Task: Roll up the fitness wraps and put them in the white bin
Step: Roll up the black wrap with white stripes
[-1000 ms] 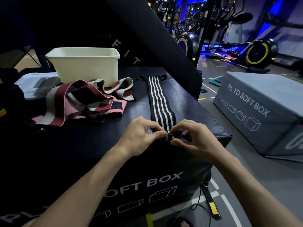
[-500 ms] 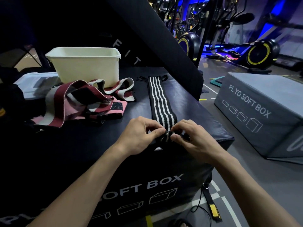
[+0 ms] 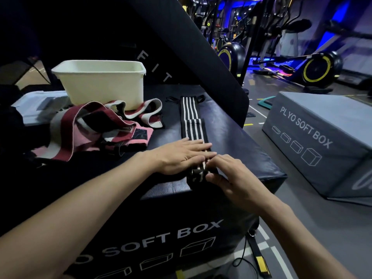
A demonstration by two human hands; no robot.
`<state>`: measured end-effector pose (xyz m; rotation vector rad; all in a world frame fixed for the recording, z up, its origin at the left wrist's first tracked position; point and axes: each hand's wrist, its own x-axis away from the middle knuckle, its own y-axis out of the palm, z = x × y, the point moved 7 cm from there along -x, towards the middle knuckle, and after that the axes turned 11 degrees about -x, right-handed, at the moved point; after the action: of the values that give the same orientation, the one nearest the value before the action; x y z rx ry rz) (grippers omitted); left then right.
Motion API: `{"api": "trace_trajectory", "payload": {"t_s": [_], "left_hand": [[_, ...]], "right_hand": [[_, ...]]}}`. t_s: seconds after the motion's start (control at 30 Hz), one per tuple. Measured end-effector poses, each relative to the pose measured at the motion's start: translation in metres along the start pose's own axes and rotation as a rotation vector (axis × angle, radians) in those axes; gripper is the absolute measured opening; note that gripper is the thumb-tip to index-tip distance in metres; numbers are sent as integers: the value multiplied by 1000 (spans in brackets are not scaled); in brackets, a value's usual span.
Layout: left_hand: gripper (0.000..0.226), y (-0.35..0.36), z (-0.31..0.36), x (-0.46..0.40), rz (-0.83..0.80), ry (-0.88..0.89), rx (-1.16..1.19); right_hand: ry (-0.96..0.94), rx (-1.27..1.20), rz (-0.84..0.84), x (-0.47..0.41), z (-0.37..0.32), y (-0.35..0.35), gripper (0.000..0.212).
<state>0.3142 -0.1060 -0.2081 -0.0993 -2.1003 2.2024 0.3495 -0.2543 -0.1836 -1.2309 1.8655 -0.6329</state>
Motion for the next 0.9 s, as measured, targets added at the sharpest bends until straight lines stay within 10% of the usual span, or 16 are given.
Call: {"api": "trace_trajectory", "payload": {"t_s": [0.9], "left_hand": [[20, -13, -56, -67, 157, 27, 133]], "right_hand": [[306, 127, -46, -21, -7, 11, 24]]}}
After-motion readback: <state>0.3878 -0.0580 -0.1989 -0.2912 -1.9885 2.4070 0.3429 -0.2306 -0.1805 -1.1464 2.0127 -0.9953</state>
